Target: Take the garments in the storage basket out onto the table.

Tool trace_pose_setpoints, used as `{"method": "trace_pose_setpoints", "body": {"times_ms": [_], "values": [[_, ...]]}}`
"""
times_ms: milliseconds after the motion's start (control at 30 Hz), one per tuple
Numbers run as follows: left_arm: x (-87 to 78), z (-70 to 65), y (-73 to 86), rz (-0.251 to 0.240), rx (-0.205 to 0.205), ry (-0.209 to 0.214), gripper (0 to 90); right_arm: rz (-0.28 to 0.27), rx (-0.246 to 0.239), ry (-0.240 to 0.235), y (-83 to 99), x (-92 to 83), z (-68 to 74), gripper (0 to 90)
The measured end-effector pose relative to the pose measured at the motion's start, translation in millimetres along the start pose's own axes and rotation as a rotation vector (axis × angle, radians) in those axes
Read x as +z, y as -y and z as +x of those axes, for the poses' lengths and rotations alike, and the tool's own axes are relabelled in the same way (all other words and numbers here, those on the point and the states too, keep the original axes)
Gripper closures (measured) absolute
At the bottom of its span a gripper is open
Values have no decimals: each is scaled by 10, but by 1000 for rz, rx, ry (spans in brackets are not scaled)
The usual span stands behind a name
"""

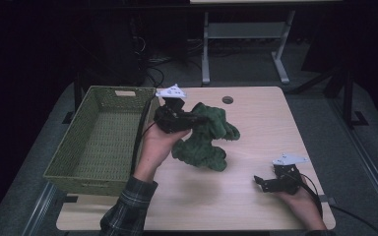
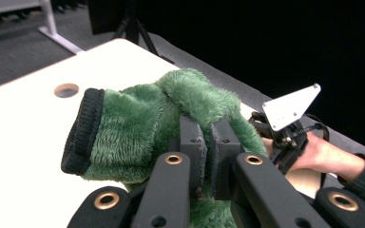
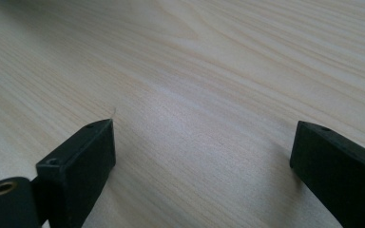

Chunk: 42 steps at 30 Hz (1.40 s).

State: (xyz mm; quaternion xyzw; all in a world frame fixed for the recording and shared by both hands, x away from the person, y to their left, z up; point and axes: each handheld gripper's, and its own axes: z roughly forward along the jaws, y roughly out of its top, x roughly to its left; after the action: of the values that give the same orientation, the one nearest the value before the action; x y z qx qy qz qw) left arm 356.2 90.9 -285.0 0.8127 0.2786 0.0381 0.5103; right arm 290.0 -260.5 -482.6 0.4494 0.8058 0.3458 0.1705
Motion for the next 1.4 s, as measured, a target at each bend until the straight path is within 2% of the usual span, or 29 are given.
{"method": "trace_pose_setpoints", "body": {"times_ms": [267,467,600,767,900,933,1000,1033,1167,1300,1400], "values": [[339,-27,256,37,-44,43,865,-1,-1,0,0,1,-1,76],[645,-23,493,84,-80,63,865,0,-3,1,1,1,-2,76],[847,29,618,111,-105,80,864,-1,-4,1,1,1,-3,76],[1095,106,789,178,-107,76,862,0,-3,1,1,1,-1,76],[1219,193,923,202,-124,65,843,0,-3,0,1,1,-1,76],[1231,208,948,201,-126,71,813,0,-4,0,1,1,-2,76],[1226,233,973,207,-124,77,631,-2,-7,2,1,2,-4,76],[1194,228,970,205,-101,63,569,-2,-7,2,1,2,-4,76],[1060,185,943,183,-56,11,339,-2,-8,2,1,2,-4,76],[908,180,946,189,-22,2,271,-2,-7,2,1,2,-4,76],[802,195,991,175,-21,-7,241,-2,-6,1,1,2,-3,76]]}}
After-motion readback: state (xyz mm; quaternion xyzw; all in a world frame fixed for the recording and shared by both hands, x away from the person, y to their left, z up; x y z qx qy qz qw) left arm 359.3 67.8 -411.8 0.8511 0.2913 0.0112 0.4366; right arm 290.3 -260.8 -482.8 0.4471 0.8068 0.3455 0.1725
